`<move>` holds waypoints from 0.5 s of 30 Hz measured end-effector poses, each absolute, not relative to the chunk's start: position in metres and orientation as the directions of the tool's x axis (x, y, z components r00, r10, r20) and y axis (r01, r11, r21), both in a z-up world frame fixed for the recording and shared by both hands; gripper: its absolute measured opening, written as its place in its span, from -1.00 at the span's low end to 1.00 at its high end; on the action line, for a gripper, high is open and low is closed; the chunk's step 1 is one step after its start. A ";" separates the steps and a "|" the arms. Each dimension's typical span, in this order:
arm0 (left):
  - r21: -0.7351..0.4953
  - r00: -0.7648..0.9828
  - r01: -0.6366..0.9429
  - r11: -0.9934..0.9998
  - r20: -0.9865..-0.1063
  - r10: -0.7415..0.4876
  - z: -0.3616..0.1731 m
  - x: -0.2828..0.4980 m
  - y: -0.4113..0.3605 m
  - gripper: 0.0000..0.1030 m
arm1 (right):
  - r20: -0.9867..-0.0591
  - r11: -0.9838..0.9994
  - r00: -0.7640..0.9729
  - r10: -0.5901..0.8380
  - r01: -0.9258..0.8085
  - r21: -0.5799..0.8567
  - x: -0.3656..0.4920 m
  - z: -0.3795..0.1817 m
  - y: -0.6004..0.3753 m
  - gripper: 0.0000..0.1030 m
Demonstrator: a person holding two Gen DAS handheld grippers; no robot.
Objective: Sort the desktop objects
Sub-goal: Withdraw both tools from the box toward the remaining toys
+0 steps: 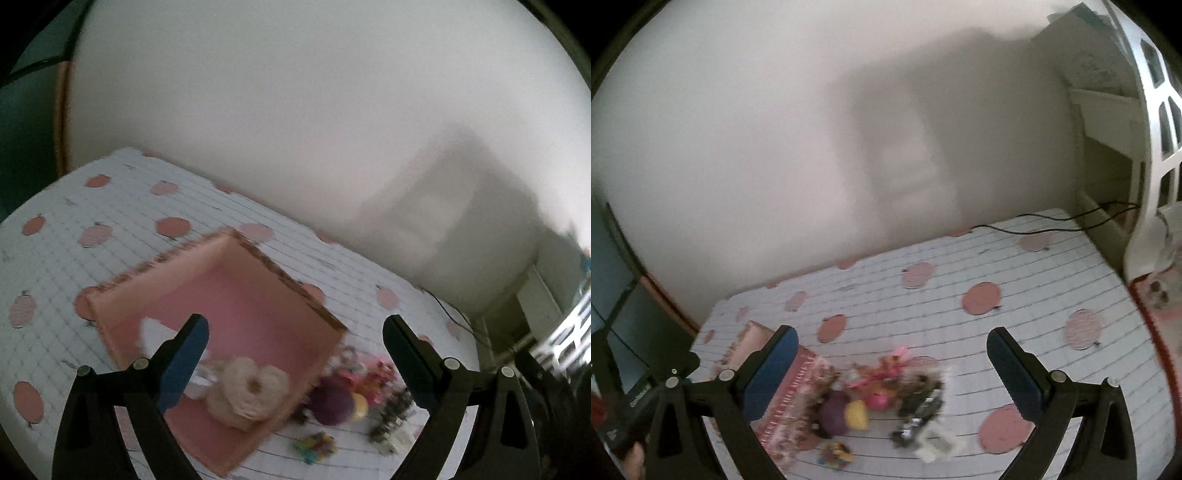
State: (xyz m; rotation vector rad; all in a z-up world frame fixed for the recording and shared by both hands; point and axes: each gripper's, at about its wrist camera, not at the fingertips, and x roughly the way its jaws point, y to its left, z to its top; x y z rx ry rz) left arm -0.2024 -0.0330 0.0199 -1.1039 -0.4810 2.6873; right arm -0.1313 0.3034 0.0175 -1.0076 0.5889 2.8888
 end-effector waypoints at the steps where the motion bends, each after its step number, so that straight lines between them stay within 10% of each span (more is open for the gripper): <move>1: -0.370 -0.689 -0.072 -0.926 -0.653 0.315 0.019 -0.201 -0.024 0.85 | -0.616 -0.927 -0.782 -0.099 -0.152 0.342 -0.131 0.016 0.308 1.00; 15: -0.348 -0.464 -0.059 -0.935 -0.820 0.335 -0.037 -0.197 0.048 0.85 | -0.855 -0.935 -0.514 -0.070 -0.265 0.236 -0.150 -0.052 0.321 1.00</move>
